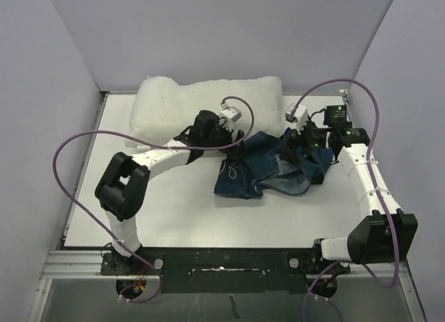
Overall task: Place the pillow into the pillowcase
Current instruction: Adjust the pillowcase at the center of the board.
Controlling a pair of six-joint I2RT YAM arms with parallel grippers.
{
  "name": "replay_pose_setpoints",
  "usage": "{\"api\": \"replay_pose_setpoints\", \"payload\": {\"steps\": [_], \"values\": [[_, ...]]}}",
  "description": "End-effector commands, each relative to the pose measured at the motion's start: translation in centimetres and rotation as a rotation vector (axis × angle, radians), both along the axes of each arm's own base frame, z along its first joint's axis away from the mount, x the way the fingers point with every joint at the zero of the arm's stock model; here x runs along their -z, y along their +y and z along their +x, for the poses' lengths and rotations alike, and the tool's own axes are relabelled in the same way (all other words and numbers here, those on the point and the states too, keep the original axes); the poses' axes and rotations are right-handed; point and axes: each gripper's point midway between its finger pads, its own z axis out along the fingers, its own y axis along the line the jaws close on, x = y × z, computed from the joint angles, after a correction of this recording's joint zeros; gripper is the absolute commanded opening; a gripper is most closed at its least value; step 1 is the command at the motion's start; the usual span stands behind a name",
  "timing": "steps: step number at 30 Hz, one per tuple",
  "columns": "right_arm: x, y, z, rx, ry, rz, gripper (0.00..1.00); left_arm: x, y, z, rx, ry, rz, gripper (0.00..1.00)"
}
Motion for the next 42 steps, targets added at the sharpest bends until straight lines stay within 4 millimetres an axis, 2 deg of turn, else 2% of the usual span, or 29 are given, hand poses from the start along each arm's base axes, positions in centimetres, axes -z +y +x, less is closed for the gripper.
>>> {"api": "replay_pose_setpoints", "payload": {"steps": [1, 3, 6, 8, 10, 11, 13, 14, 16, 19, 21, 23, 27, 29, 30, 31, 35, 37, 40, 42], "values": [[-0.8, -1.0, 0.0, 0.049, -0.032, -0.032, 1.0, 1.9, -2.8, 1.4, 0.066, -0.113, 0.164, 0.84], [-0.6, -1.3, -0.7, 0.057, -0.037, -0.045, 1.0, 3.4, -3.0, 2.4, 0.028, -0.115, 0.231, 0.83], [0.5, -2.1, -1.3, 0.087, -0.034, -0.081, 0.98, 4.5, -3.1, 3.8, -0.031, -0.085, 0.284, 0.66], [1.7, -2.8, -1.5, 0.111, -0.016, -0.111, 0.95, 4.1, -3.4, 4.3, -0.061, -0.053, 0.278, 0.51], [2.7, -3.5, -1.2, 0.138, -0.002, -0.144, 0.85, 2.4, -3.9, 4.0, -0.06, -0.042, 0.237, 0.36], [2.9, -3.9, -0.9, 0.158, -0.002, -0.16, 0.74, 1.2, -4.1, 3.9, -0.056, -0.046, 0.206, 0.26], [2.3, -4.9, -0.1, 0.202, -0.021, -0.169, 0.36, -1.7, -4.5, 3.1, -0.042, -0.061, 0.134, 0.08], [1.4, -5.3, 0.3, 0.222, -0.045, -0.159, 0.2, -3.2, -4.4, 2.5, -0.037, -0.071, 0.101, 0.04], [-1.2, -6.1, 1.0, 0.254, -0.106, -0.127, 0.01, -7.0, -3.9, 1.4, -0.033, -0.107, 0.022, 0.0], [-6.3, -7.7, 1.7, 0.302, -0.216, -0.08, 0.0, -11.7, -2.0, -0.2, -0.052, -0.155, -0.058, 0.0], [-9.9, -8.3, 2.0, 0.32, -0.295, -0.059, 0.0, -14.4, 0.0, -0.9, -0.087, -0.188, -0.089, 0.0], [-12.1, -8.7, 2.0, 0.339, -0.343, -0.056, 0.0, -16.4, 2.4, -1.5, -0.136, -0.215, -0.112, 0.0], [-13.6, -9.3, 2.1, 0.376, -0.375, -0.049, 0.0, -18.4, 7.3, -3.2, -0.247, -0.23, -0.155, 0.0], [-13.9, -9.2, 2.2, 0.387, -0.378, -0.024, 0.0, -19.6, 9.0, -4.9, -0.265, -0.24, -0.193, 0.0], [-14.1, -9.0, 2.2, 0.384, -0.38, -0.013, 0.0, -19.3, 9.4, -5.5, -0.265, -0.231, -0.194, 0.0], [-14.6, -8.9, 2.2, 0.39, -0.389, 0.004, 0.0, -19.9, 9.8, -6.5, -0.257, -0.235, -0.215, 0.0], [-17.5, -7.7, 2.0, 0.37, -0.441, 0.075, 0.0, -21.7, 9.8, -9.8, -0.171, -0.226, -0.28, 0.0], [-19.9, -7.3, 1.8, 0.357, -0.478, 0.103, 0.0, -23.4, 9.0, -11.5, -0.101, -0.227, -0.325, 0.0], [-23.5, -7.7, 1.4, 0.383, -0.547, 0.096, 0.0, -25.9, 6.7, -14.2, 0.027, -0.23, -0.359, 0.0], [-25.9, -9.0, 1.0, 0.445, -0.604, 0.056, 0.0, -27.5, 4.6, -16.1, 0.114, -0.245, -0.363, 0.0]]}}
